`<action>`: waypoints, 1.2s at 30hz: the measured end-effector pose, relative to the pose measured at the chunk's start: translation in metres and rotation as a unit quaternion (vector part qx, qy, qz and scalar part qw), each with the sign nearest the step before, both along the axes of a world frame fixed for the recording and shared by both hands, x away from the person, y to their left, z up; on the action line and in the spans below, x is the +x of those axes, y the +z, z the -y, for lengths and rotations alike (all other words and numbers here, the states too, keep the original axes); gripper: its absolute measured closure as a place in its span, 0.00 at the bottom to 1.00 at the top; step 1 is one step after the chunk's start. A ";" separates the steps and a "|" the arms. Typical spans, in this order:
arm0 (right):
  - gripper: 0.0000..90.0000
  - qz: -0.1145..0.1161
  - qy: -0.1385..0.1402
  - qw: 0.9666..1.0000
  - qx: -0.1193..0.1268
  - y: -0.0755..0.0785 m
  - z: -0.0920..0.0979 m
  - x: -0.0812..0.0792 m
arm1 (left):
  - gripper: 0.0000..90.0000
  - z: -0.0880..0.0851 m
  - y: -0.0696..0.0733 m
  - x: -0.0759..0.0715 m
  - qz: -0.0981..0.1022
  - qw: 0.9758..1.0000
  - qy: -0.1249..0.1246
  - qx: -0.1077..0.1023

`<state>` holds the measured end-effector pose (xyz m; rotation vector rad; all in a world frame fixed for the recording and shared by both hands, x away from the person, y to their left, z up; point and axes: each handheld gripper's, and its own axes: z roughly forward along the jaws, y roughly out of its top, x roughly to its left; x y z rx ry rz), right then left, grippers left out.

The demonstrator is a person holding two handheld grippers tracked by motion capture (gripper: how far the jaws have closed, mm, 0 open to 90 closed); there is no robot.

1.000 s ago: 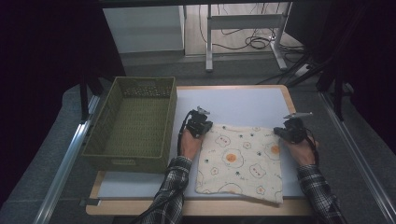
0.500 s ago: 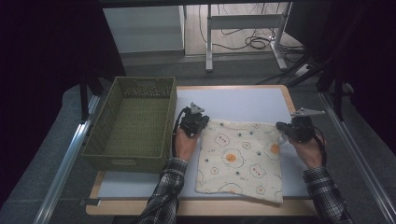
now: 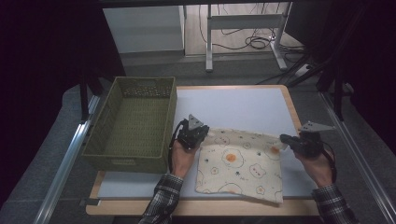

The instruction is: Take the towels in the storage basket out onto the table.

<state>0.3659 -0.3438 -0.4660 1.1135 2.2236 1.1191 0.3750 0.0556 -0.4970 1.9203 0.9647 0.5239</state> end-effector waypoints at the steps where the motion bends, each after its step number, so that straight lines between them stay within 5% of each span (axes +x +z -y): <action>1: 0.98 0.000 0.002 1.000 0.000 -0.001 0.001 -0.004 | 0.96 -0.001 -0.001 -0.005 0.000 1.000 -0.003 -0.003; 23: 0.98 -0.014 0.055 0.998 0.010 -0.017 -0.001 -0.096 | 0.95 -0.019 -0.016 -0.088 0.005 0.999 -0.033 -0.029; 36: 0.98 -0.027 0.069 0.997 0.009 -0.023 0.000 -0.128 | 0.95 -0.025 -0.025 -0.129 0.002 0.998 -0.052 -0.028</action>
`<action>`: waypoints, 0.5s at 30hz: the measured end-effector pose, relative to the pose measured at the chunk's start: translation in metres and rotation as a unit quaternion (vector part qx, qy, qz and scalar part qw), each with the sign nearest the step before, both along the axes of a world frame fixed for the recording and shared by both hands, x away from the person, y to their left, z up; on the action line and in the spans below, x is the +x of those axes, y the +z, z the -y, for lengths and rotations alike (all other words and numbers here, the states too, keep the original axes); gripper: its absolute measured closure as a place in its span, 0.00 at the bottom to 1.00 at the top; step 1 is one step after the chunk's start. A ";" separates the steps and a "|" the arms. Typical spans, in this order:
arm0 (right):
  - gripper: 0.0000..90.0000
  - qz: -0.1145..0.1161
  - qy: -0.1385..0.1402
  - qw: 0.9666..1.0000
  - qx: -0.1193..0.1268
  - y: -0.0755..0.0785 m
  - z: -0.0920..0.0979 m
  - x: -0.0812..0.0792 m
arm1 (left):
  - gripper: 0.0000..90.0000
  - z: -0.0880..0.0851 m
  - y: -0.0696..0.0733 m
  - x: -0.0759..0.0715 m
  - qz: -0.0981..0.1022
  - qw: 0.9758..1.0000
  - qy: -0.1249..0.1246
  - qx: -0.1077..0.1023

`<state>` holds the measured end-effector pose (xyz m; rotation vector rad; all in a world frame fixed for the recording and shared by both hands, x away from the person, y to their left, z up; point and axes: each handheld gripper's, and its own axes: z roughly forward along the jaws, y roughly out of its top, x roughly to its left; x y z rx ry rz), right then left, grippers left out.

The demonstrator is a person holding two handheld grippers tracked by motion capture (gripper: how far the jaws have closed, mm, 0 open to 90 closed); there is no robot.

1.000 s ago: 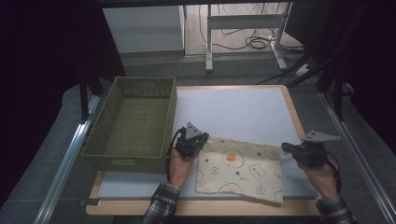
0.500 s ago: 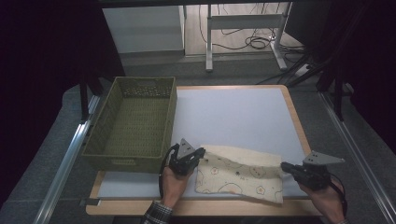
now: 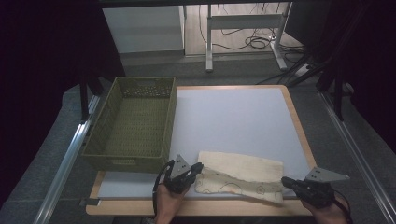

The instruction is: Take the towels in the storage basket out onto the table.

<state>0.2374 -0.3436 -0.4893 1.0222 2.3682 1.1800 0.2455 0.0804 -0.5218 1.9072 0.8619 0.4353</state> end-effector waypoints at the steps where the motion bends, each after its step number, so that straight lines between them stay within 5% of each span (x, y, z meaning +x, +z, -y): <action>1: 0.97 -0.004 0.002 1.000 -0.001 -0.002 -0.001 -0.002 | 0.95 0.000 0.000 -0.002 0.000 1.000 -0.002 0.001; 6: 0.97 -0.012 0.007 1.000 -0.005 -0.007 -0.002 -0.008 | 0.95 -0.001 -0.003 -0.010 -0.001 1.000 -0.003 0.004; 15: 0.94 -0.036 0.012 0.999 -0.006 -0.021 -0.003 -0.015 | 0.80 -0.007 -0.017 -0.022 -0.042 0.999 -0.019 0.003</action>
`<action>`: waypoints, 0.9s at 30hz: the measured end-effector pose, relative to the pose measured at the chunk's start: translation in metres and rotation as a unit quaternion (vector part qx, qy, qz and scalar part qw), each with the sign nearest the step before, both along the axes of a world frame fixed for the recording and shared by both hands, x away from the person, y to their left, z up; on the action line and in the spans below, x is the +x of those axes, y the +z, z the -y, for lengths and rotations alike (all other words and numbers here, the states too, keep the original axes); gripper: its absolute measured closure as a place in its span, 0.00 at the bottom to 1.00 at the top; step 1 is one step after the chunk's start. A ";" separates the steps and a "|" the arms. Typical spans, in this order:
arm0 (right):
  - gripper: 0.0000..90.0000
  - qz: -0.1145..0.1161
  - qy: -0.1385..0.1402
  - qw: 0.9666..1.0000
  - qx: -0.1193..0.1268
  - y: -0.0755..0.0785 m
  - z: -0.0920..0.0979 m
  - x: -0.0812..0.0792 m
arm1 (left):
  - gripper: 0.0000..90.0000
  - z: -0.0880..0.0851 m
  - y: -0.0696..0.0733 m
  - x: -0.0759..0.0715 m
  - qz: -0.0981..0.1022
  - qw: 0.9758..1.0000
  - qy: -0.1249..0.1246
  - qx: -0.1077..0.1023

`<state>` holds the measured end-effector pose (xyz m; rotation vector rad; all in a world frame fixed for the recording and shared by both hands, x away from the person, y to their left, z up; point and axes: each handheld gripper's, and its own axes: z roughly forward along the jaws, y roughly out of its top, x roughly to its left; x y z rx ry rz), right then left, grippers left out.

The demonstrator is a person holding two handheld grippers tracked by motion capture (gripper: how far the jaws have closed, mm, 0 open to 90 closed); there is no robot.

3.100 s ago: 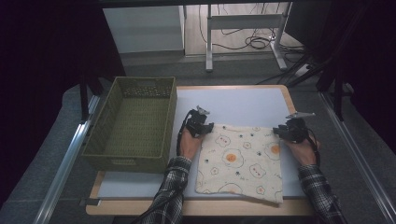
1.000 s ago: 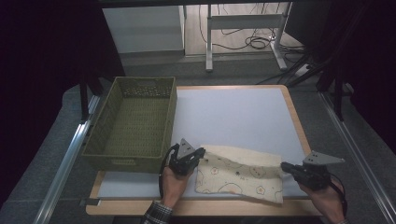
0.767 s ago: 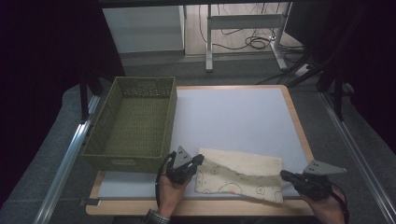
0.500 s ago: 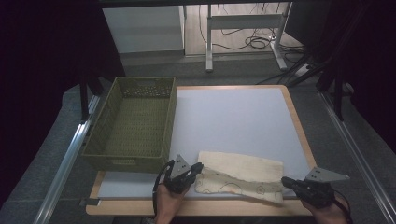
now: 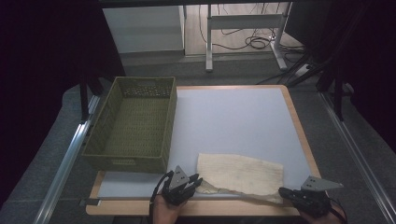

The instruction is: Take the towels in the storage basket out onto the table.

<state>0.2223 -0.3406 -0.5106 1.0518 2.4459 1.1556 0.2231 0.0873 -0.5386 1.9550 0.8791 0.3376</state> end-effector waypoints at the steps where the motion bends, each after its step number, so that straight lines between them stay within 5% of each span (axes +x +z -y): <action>1: 0.89 0.001 0.001 1.000 0.004 0.001 0.000 -0.002 | 0.74 -0.003 0.001 -0.004 -0.004 1.000 0.000 -0.001; 11: 0.76 0.023 -0.008 1.000 0.003 0.024 0.008 -0.003 | 0.56 -0.017 0.016 -0.006 0.009 1.000 0.012 -0.003; 27: 0.72 0.044 -0.059 0.997 -0.002 0.018 0.008 0.052 | 0.59 0.027 0.018 0.072 -0.009 0.999 0.040 0.009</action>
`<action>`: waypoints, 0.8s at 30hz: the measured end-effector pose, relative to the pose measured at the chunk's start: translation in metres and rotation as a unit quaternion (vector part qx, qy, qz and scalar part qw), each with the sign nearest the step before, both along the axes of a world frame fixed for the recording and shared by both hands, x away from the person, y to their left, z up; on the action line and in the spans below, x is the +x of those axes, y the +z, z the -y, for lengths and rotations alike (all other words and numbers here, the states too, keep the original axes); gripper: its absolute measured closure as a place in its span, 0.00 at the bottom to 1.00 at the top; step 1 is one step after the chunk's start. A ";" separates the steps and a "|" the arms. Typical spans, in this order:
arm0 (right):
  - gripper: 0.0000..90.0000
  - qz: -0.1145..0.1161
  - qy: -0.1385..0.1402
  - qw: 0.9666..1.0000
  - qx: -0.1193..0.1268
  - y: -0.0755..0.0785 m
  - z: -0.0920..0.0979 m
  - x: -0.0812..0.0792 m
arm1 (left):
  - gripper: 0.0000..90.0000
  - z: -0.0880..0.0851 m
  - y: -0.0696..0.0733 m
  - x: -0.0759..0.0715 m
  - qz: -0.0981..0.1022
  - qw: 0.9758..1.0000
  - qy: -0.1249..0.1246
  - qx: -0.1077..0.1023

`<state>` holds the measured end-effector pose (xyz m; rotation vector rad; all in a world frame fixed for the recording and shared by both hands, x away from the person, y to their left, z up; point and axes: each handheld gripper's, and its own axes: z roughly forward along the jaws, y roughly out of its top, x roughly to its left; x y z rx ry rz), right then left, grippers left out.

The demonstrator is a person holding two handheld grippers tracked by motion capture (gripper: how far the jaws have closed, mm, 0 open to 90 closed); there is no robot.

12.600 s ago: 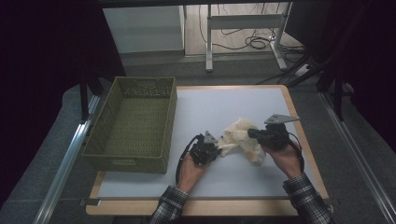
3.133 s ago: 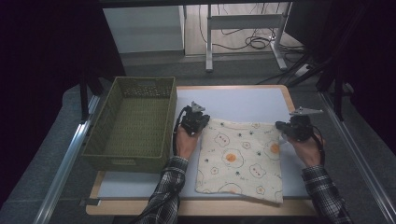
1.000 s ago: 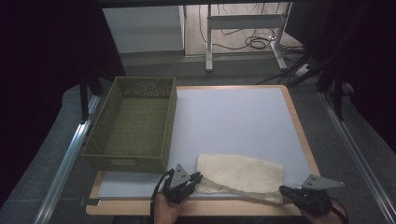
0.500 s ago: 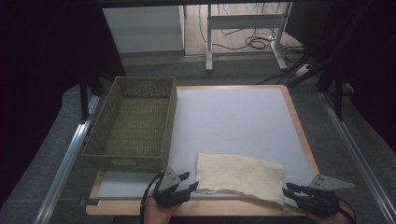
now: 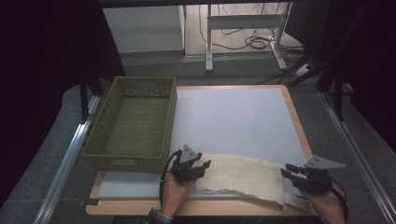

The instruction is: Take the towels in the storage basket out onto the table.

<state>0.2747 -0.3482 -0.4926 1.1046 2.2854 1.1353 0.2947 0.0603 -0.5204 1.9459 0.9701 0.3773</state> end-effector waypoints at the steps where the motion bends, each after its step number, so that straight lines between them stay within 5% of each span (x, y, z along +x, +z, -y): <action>1: 0.72 0.000 0.000 1.000 0.000 0.000 0.000 0.000 | 0.59 0.000 0.000 0.000 0.000 1.000 0.000 0.000; 6: 0.69 0.004 -0.015 1.000 0.004 -0.003 -0.004 0.019 | 0.59 0.004 -0.003 0.020 -0.008 1.000 0.025 0.010; 10: 0.66 -0.007 -0.023 0.999 -0.024 -0.017 -0.007 0.033 | 0.57 0.001 -0.011 0.028 -0.021 0.999 0.041 0.027; 18: 0.65 -0.016 -0.017 0.999 -0.030 -0.031 -0.006 0.034 | 0.53 0.000 -0.022 0.033 -0.048 0.997 0.042 0.050; 21: 0.80 -0.023 -0.008 0.999 -0.021 -0.031 -0.007 0.035 | 0.54 0.002 -0.022 0.034 -0.045 0.997 0.035 0.058; 24: 0.95 -0.041 0.004 0.999 -0.011 -0.031 -0.009 0.036 | 0.66 0.000 -0.022 0.033 -0.049 0.997 0.023 0.051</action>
